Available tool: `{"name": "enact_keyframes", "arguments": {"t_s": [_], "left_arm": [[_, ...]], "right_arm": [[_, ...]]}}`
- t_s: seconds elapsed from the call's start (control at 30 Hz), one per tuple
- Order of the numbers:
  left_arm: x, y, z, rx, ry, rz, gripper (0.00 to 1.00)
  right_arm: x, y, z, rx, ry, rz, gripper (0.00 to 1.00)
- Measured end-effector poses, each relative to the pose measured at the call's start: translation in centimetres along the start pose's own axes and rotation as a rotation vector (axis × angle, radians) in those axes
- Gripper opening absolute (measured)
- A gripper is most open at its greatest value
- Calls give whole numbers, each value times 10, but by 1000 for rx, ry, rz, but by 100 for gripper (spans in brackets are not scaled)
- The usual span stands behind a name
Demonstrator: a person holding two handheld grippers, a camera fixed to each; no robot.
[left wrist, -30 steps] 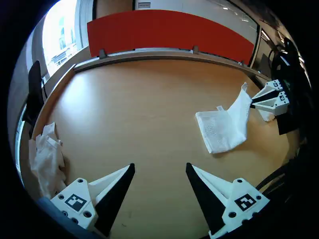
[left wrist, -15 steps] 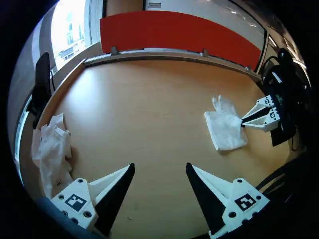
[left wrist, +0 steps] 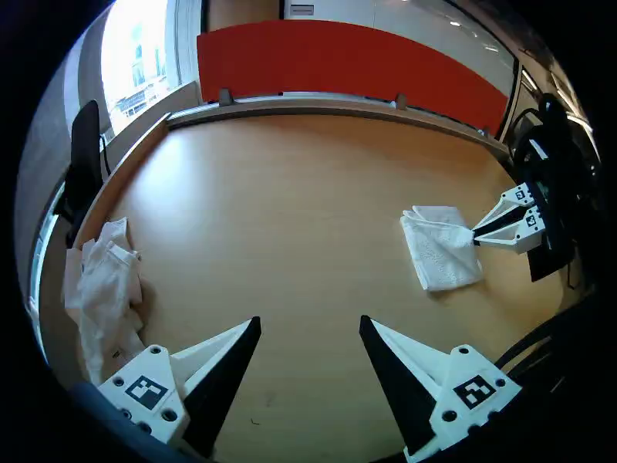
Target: Fold towel
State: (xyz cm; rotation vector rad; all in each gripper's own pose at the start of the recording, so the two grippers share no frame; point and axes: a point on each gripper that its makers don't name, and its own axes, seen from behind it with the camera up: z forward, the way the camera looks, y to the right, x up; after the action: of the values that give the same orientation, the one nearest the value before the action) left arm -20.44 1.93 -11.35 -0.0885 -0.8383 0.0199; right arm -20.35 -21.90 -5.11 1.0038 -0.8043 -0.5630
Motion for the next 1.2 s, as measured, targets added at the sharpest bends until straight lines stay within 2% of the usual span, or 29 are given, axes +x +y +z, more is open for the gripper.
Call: {"name": "enact_keyframes", "arguments": {"t_s": [0.13, 0.23, 0.27, 0.33, 0.43, 0.5, 0.57, 1.2], "left_arm": [[0, 0, 0, 2, -2, 4, 95], [0, 0, -1, 3, -2, 3, 95], [0, 0, -1, 3, -2, 3, 95], [0, 0, -1, 4, -2, 2, 95], [-1, -1, -2, 7, -3, 2, 95], [-1, -2, -2, 8, -3, 1, 95], [0, -2, -2, 9, -1, 1, 95], [2, 0, -4, 10, 3, 2, 95]], "right_arm": [[-2, -1, 0, 2, 0, 7, 5], [-3, -2, 1, 4, 3, 19, 9], [-3, -2, 1, 4, 4, 23, 14], [-3, -3, 1, 4, 6, 30, 30], [-4, -3, 1, 3, 7, 37, 62], [-6, -2, 1, 0, 4, 42, 72], [-9, -2, 2, -6, -1, 49, 77], [-75, -6, -4, -54, -82, 147, 79]]}}
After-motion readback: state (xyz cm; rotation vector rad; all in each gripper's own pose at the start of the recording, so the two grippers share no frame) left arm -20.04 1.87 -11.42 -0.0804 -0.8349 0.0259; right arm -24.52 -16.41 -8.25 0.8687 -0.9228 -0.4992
